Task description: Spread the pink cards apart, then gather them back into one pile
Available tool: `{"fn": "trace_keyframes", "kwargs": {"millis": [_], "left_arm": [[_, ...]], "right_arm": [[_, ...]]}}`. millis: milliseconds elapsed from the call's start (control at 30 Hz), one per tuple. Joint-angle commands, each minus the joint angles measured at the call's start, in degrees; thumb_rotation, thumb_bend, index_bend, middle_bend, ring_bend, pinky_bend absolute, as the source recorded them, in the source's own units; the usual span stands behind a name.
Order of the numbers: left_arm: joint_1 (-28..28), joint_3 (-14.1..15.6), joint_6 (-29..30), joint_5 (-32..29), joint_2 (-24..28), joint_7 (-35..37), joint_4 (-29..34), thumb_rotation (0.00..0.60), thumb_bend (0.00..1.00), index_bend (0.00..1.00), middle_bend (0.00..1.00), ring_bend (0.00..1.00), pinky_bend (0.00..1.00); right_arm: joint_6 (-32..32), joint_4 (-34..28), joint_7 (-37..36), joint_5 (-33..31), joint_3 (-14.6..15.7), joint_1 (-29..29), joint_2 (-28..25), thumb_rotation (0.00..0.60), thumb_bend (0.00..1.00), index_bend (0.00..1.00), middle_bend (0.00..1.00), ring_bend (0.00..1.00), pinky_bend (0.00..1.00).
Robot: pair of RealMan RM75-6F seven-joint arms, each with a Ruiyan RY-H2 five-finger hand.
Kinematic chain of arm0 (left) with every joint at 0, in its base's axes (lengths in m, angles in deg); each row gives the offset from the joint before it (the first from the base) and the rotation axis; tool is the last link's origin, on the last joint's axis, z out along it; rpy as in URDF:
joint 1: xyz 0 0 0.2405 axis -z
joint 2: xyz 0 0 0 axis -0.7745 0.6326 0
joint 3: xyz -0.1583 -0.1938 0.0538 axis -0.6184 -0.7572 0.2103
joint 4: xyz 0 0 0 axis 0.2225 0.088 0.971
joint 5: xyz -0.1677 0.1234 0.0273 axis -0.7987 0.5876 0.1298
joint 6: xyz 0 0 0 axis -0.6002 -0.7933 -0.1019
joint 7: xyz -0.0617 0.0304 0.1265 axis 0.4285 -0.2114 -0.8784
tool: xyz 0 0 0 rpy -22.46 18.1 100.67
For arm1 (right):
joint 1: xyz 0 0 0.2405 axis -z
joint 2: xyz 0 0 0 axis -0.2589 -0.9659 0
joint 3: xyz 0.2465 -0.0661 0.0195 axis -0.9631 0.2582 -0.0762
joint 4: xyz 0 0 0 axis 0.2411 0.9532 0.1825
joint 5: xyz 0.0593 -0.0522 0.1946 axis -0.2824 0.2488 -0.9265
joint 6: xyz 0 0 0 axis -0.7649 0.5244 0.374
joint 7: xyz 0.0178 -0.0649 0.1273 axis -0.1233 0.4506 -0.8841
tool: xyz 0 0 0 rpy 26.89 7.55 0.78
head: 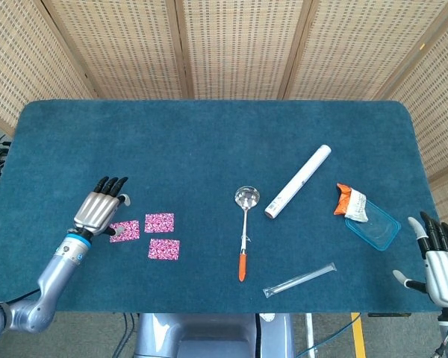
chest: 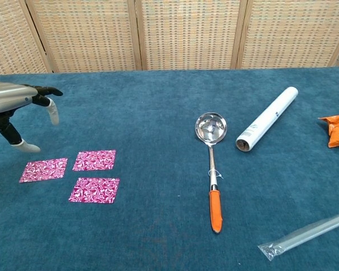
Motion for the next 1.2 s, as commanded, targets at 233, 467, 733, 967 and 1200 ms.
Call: {"fn": "trace_keyframes", "kwargs": {"millis": [233,467,733,967,1200], "left_arm": [[3.8,-1.0,-2.0,-6.1,-6.5,-6.0,-4.0,0.566,0.18,0.36,0.03,0.0,0.0],[5.6,-1.8,-1.8,-8.5,-10.4,-7.6,-6.0,0.567,0.2,0.36,0.03,0.0,0.0],[7.5,-2.9,-2.7,-13.1,-13.0,-8.6,-7.2,0.566,0.2,0.36,0.03,0.0,0.0],[8.6,-3.1,-3.0,-15.5,-13.7,-9.1,-6.6,0.568,0.2,0.36,0.03,0.0,0.0],[9.4,-2.6,-1.9,-17.2,-15.3,-10.2,-7.5,0.568,0.2,0.36,0.03,0.0,0.0]], "right_arm": [[0.2,0.2,0.0,0.2,0.1,0.0,0.2,0.6,0.0,0.05,0.0,0.0,0.0],[0.2,0.0,0.2,0.1,0.1,0.0,0.1,0.6,0.0,0.05,0.0,0.0,0.0],[0.4,0.0,0.0,-0.1,0.2,0.2,0.1,0.6,0.0,0.05,0.0,0.0,0.0],[0.5,0.2,-0.3,-0.3,0.2,0.3,0.0,0.6,0.0,0.05,0.0,0.0,0.0],[0.6,0.4,-0.7,-0.4,0.2,0.5,0.0,0.6,0.0,0.05,0.0,0.0,0.0]]}}
